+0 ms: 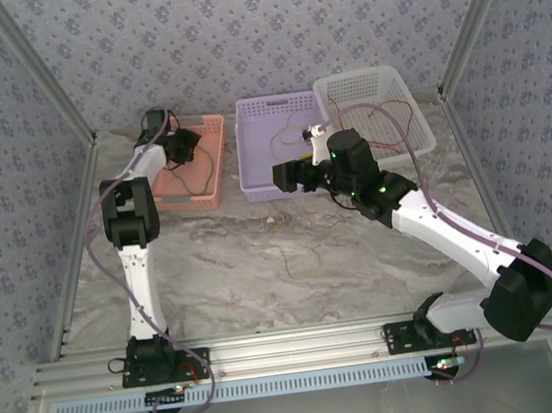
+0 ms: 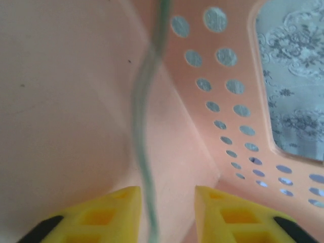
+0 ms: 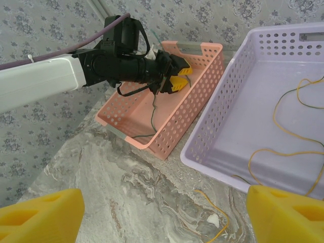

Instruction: Untangle the cables

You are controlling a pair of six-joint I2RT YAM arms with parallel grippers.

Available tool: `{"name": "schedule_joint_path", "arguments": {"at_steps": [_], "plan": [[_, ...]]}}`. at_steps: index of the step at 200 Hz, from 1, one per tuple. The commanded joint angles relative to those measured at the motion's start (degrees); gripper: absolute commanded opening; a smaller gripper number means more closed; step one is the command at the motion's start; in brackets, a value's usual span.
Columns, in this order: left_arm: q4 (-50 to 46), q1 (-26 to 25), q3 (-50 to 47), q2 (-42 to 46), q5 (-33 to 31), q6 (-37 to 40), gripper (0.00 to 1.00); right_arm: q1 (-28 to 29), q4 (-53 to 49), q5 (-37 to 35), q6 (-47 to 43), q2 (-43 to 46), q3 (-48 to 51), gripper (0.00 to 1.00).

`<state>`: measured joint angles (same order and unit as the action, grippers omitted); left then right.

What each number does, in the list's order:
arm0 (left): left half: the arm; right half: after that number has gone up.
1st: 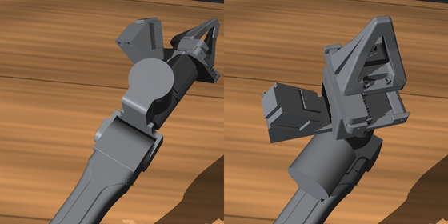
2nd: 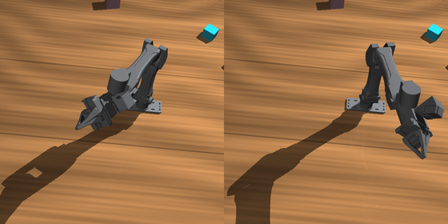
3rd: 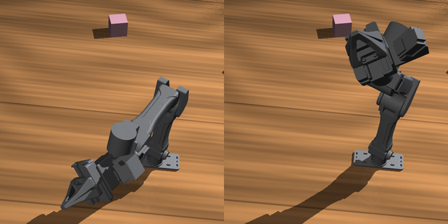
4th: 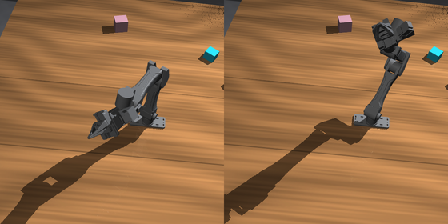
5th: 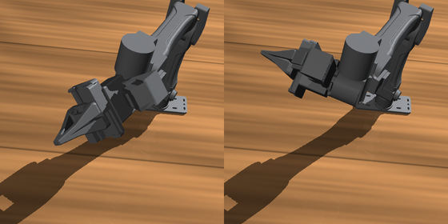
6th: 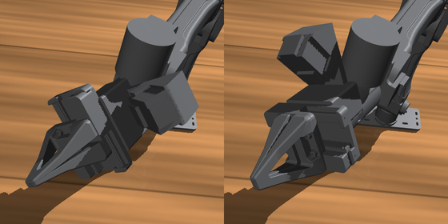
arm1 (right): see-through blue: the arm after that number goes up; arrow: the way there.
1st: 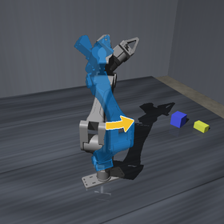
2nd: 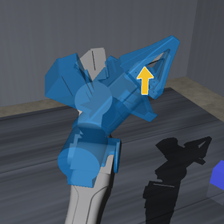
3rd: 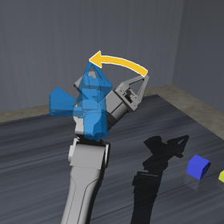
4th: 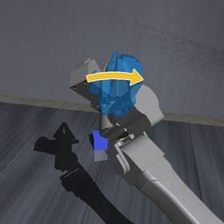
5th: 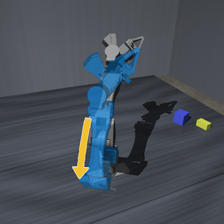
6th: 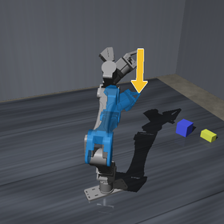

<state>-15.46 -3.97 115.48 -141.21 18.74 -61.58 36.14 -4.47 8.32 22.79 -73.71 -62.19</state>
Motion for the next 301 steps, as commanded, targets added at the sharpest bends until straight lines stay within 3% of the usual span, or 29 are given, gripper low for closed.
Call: {"name": "schedule_joint_path", "arguments": {"at_steps": [1,35,54,115,199,228,255,277,301], "plan": [[-1.15,0.01,1.58,1.34,2.49,0.05,0.44,-0.25,0.54,-0.93,-1.01,0.41,-1.0,0.85],[-0.54,0.0,-2.52,7.91,1.47,0.51,0.6,-0.28,0.87,-0.66,-0.6,0.24,-1.13,0.85],[-0.79,0.01,-5.68,11.66,0.77,0.3,0.63,-0.03,0.79,-0.76,-0.47,0.43,-1.35,0.85],[-1.07,-0.07,-16.76,27.43,-3.82,2.75,0.65,0.57,-0.53,-1.72,-0.59,1.83,-2.01,0.85],[-18.41,-2.26,-28.01,54.14,-14.51,16.23,0.6,1.76,-6.8,-10.74,2.81,9.9,5.16,0.78],[-21.89,-9.49,-35.84,63.28,-20.49,18.44,0.56,1.74,-11.79,-15.3,7.27,13.7,9.42,0.72],[-21.43,-20.97,-44.56,68.39,-23.4,17.78,0.48,1.37,-16.23,-18.56,11.19,17.41,14.63,0.63],[-20.21,-31.61,-51.61,69.24,-26.13,17.92,0.47,0.35,-19.33,-19.88,14.1,19.82,18.8,0.61],[-16.13,-37.53,-59.91,68.63,-26.83,13.31,0.52,-0.92,-20.35,-20.21,15.01,20.74,22.6,0.61]]}}
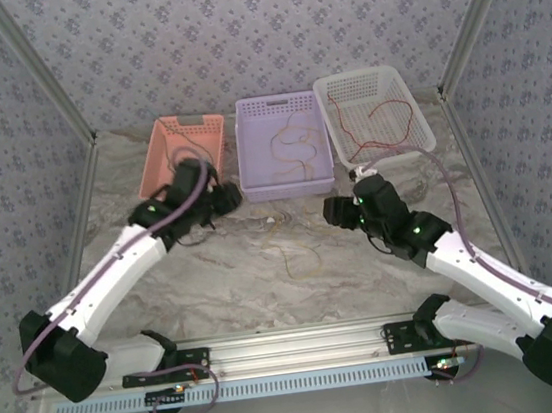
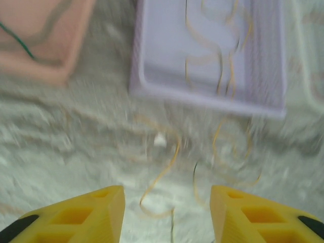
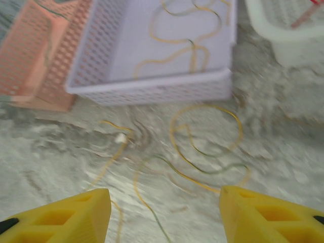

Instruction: Untangle the cables

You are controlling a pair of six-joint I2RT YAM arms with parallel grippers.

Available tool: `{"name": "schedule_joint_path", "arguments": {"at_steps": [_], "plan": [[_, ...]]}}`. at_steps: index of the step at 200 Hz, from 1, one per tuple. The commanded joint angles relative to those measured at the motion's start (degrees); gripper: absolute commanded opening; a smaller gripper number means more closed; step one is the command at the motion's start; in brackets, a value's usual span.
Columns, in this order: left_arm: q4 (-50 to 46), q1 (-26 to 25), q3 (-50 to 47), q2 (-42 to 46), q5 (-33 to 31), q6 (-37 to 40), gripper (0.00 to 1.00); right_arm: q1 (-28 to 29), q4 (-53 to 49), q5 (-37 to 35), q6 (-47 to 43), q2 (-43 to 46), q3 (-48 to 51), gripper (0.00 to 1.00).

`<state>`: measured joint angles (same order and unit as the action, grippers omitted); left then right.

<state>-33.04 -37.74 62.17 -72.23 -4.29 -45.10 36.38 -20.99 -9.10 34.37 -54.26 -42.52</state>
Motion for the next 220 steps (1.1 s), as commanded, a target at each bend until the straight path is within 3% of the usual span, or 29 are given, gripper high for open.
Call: {"name": "schedule_joint_path", "arguments": {"at_steps": [1,42,101,161,194,220], "plan": [[1.77,-3.93,-6.88,-0.36,-3.84,-3.29,0.53,-1.24,-3.81,-2.73,3.42,1.27,3.08,0.61],[13.26,-5.72,-12.88,-3.71,-5.39,-6.49,0.62,-5.39,-0.69,0.47,7.56,1.06,8.7,0.62],[28.71,-1.77,-9.77,-16.66,-0.81,-9.95,0.61,-6.72,5.52,-0.47,12.39,-1.21,12.01,0.62],[9.47,-8.43,11.98,-35.05,-16.55,0.41,0.57,-7.59,4.91,-1.53,10.78,-1.13,11.66,0.62],[6.79,-10.37,15.97,-40.93,-19.37,2.43,0.55,-8.78,5.17,-0.25,10.29,-0.32,11.96,0.62],[5.27,-10.96,18.53,-44.67,-20.14,3.5,0.47,-9.2,5.83,0.75,10.19,-0.32,11.77,0.63]]}}
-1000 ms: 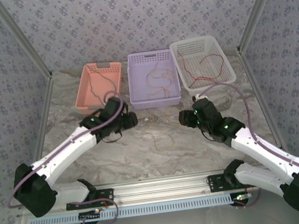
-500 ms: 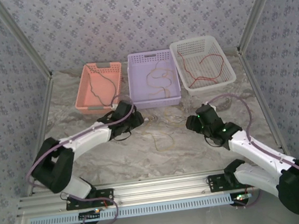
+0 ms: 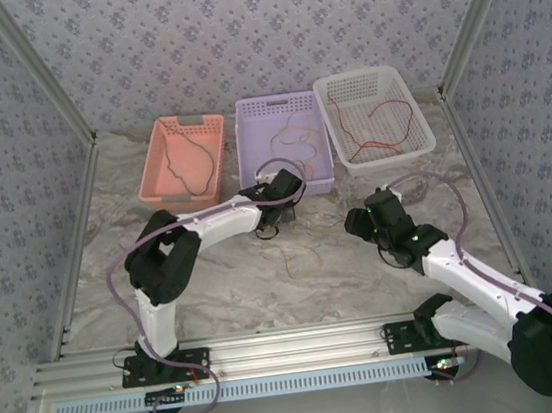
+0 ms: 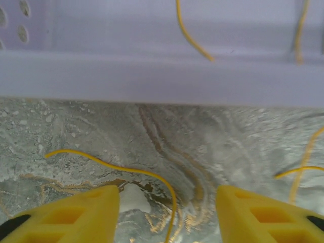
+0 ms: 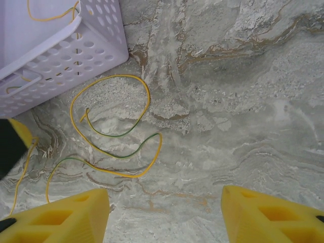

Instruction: Untangle the cables

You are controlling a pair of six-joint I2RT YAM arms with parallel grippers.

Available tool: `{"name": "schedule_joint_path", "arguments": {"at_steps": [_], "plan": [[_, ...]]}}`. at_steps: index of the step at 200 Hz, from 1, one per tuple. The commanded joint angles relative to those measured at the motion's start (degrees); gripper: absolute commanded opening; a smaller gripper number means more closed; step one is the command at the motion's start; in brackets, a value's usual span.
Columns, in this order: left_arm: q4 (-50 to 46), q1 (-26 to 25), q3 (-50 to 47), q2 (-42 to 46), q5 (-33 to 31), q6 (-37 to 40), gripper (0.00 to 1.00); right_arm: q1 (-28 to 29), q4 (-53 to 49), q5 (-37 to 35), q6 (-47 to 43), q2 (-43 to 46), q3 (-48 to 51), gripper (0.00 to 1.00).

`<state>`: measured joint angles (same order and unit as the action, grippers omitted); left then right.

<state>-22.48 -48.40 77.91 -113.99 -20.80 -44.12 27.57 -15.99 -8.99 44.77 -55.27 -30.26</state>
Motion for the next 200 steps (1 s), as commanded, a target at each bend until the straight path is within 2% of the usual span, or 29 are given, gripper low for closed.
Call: {"name": "schedule_joint_path", "arguments": {"at_steps": [1,27,43,86,124,154,200], "plan": [[-5.33,-0.34,2.83,-2.94,-3.68,2.49,0.46,-0.36,0.8,0.64,-0.21,0.68,-0.5,0.63],[-4.59,-0.39,2.62,-4.38,-3.34,2.64,0.41,-0.43,0.94,0.91,0.01,0.94,-0.5,0.63],[-3.42,-0.38,2.09,-4.78,-2.88,2.92,0.34,-0.5,1.25,0.96,0.13,0.9,-0.24,0.63],[-0.71,-0.45,-0.18,-3.83,-2.68,2.35,0.0,-0.33,3.95,2.03,1.09,-1.42,0.72,0.63],[3.9,-0.63,-8.02,3.99,-2.76,-1.86,0.0,0.39,11.53,1.17,3.37,-6.6,2.78,0.58],[6.04,-0.86,-13.54,9.86,-1.82,-4.97,0.0,-0.98,17.2,4.23,2.41,-14.14,1.19,0.55],[3.09,-1.21,-22.61,22.94,-7.44,-8.06,0.0,-1.64,15.96,4.52,-3.78,-21.45,-4.22,0.52]]}}
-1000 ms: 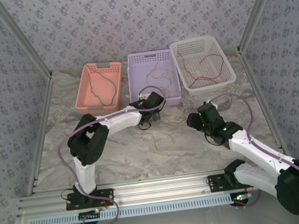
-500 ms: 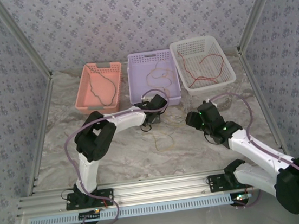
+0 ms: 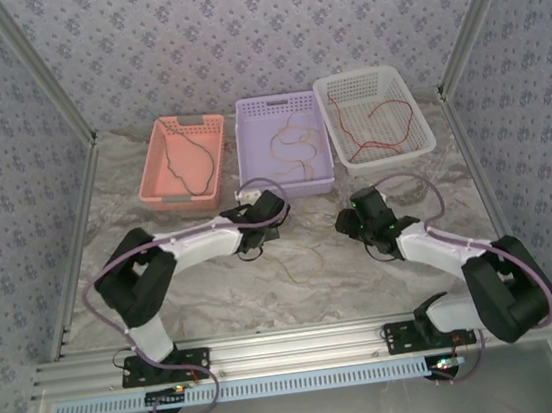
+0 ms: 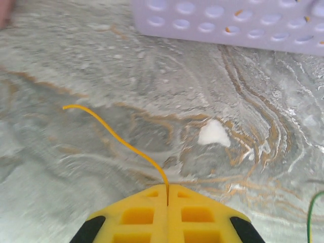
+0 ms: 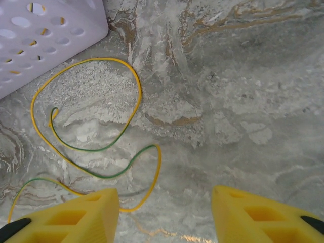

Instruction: Untangle the cables

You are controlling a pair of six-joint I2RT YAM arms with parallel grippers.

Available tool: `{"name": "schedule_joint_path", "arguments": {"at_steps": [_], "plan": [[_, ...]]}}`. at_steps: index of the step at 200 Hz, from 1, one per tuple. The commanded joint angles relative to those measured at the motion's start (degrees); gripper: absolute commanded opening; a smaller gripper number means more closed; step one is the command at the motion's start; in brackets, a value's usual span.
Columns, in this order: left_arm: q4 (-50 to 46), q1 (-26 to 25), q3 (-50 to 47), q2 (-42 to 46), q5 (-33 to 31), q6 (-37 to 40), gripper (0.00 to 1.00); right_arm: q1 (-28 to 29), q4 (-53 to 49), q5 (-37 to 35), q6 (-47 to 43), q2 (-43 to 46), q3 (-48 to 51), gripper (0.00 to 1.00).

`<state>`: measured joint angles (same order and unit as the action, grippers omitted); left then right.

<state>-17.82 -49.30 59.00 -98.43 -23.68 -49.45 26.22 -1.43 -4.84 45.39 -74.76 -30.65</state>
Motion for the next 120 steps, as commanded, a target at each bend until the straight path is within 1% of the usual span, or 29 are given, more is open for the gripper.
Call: {"name": "schedule_joint_path", "arguments": {"at_steps": [1,24,42,51,61,81,93,103,120], "plan": [[-1.71,-0.29,-3.84,7.64,-4.68,-2.7,0.0,-0.25,1.33,0.32,-4.5,-2.0,-3.86,0.52],[-5.42,0.28,-6.83,13.55,-7.53,-2.27,0.0,0.74,1.43,-0.13,-6.63,-4.14,-5.52,0.49],[-6.03,2.23,-9.81,18.29,-7.07,-1.85,0.0,3.06,0.92,-1.67,-8.83,-5.58,-7.54,0.47],[-5.76,3.61,-11.24,20.47,-6.35,-1.15,0.0,4.2,0.7,-1.99,-14.33,-6.11,-8.88,0.47],[-5.63,5.21,-12.3,22.44,-5.13,-0.4,0.0,4.89,0.35,-0.53,-19.28,-7.17,-10.51,0.45],[-5.4,7.34,-13.32,24.98,-3.38,0.89,0.0,5.26,-5.06,0.91,-27.44,-11.63,-16.05,0.4],[-5.37,7.8,-13.52,25.65,-3.01,1.38,0.0,5.31,-8.18,1.71,-31.27,-14.74,-19.37,0.41],[-5.4,7.92,-13.48,25.83,-2.74,1.58,0.0,5.4,-10.12,2.53,-34.02,-17.26,-21.73,0.43],[-5.42,8.21,-13.48,25.91,-2.48,1.8,0.0,5.41,-12.61,1.29,-36.69,-20.93,-24.98,0.47]]}}
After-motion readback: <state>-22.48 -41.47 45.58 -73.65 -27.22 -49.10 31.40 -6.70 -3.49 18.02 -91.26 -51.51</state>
